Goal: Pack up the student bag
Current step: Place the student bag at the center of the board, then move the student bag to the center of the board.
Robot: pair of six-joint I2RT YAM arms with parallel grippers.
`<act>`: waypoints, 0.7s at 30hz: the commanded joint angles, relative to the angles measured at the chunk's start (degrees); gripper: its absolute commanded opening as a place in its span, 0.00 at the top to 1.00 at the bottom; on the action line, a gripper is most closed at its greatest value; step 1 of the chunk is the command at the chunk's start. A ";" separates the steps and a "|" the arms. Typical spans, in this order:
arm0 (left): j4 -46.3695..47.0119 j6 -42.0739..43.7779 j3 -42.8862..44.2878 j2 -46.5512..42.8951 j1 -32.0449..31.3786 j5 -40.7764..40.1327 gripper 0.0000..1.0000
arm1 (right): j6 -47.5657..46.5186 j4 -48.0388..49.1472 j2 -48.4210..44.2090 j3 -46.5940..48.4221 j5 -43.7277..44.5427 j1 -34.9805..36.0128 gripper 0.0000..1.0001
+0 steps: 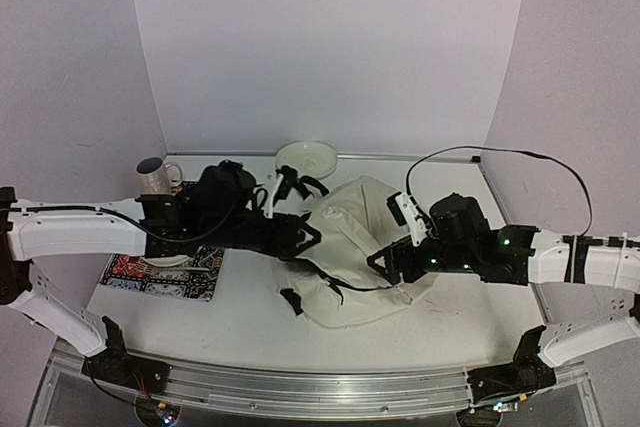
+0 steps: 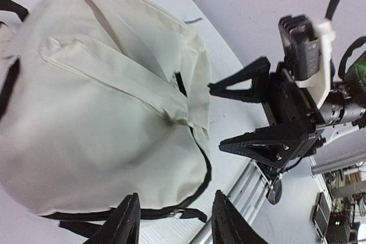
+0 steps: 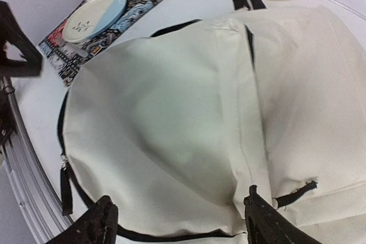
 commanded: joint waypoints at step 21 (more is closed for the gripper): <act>8.06 -4.80 -9.68 11.18 15.54 6.98 0.35 | 2.46 5.02 26.77 13.41 -2.97 -21.57 0.13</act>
